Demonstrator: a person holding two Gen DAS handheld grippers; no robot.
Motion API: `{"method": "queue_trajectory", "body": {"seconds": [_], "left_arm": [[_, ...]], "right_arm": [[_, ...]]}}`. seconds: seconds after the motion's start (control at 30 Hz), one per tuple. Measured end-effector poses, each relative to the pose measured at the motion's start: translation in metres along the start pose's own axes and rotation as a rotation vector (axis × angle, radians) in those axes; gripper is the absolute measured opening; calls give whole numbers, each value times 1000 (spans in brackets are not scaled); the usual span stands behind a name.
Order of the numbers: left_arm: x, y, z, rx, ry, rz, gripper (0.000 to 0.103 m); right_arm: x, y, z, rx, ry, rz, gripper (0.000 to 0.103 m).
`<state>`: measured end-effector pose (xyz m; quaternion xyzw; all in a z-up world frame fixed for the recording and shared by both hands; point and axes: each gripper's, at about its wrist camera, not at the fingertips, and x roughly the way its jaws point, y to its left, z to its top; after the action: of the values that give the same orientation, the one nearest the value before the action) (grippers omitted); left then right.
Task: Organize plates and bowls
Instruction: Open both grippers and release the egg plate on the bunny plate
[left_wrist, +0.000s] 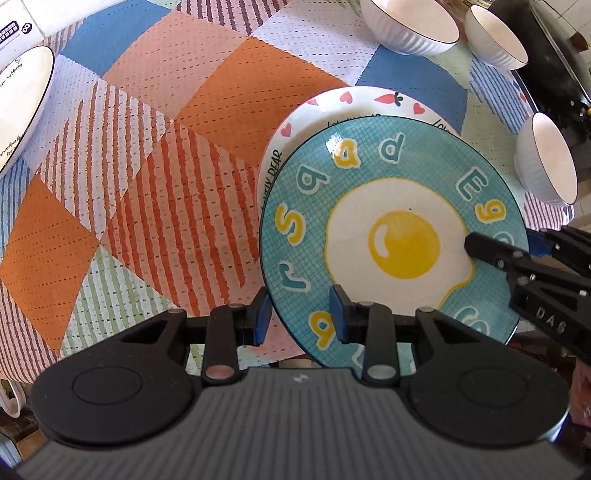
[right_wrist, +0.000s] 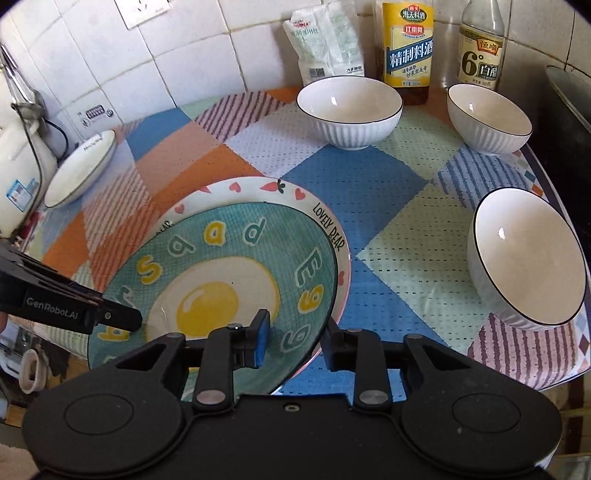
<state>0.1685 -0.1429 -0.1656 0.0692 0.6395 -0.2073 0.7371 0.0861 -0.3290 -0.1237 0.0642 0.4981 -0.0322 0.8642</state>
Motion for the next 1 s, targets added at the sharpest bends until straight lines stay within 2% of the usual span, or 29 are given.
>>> {"method": "queue_trajectory", "body": {"seconds": [0.07, 0.13, 0.23, 0.33, 0.5, 0.67, 0.8, 1.0], "left_arm": [[2, -2, 2, 16, 3, 11, 32], [2, 0, 3, -3, -13, 22, 32], [3, 2, 5, -16, -19, 3, 31], [3, 0, 7, -8, -27, 17, 31], [2, 5, 8, -35, -25, 3, 31], [-16, 9, 0, -54, -56, -42, 31], [-36, 7, -9, -33, -89, -25, 31], [-71, 2, -22, 13, -137, 50, 38]], "right_arm": [[2, 10, 3, -25, 47, -63, 43], [3, 18, 4, -51, 43, -107, 44], [8, 15, 5, -26, 44, -119, 44], [13, 15, 4, -32, 52, -139, 44], [16, 17, 0, -53, 19, -148, 44], [8, 25, -9, -101, -18, -165, 43], [-6, 28, -15, -103, -71, -147, 43], [-40, 33, -18, -70, -185, -32, 44]]}}
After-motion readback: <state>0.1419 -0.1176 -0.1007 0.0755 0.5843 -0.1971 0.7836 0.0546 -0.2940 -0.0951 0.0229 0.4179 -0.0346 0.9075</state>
